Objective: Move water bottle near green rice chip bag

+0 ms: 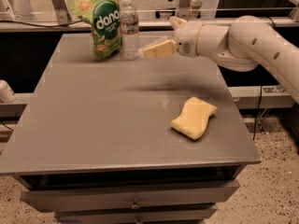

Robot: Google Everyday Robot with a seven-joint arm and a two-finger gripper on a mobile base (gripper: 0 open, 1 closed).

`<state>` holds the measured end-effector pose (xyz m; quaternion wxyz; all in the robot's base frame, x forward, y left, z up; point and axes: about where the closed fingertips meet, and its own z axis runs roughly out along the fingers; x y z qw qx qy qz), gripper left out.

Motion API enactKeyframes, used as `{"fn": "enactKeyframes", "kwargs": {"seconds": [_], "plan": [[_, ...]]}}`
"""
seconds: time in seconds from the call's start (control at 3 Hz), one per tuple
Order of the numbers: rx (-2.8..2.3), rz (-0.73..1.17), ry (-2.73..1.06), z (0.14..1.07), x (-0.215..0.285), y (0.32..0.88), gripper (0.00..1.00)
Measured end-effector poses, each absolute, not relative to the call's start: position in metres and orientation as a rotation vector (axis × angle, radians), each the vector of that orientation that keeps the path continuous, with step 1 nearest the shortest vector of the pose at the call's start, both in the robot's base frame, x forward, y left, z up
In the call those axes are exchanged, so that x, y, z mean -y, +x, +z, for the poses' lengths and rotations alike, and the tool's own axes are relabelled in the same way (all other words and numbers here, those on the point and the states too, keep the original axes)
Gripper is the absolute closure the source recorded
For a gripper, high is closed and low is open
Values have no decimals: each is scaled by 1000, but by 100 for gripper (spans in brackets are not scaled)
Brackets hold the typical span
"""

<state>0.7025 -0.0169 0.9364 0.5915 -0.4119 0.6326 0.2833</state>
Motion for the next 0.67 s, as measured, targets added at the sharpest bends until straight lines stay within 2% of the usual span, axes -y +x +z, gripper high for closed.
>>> {"fn": "enactKeyframes", "kwargs": {"seconds": [0.33, 0.67], "plan": [[-1475, 615, -964, 954, 55, 674, 0], [-1478, 605, -958, 956, 63, 671, 0]]}}
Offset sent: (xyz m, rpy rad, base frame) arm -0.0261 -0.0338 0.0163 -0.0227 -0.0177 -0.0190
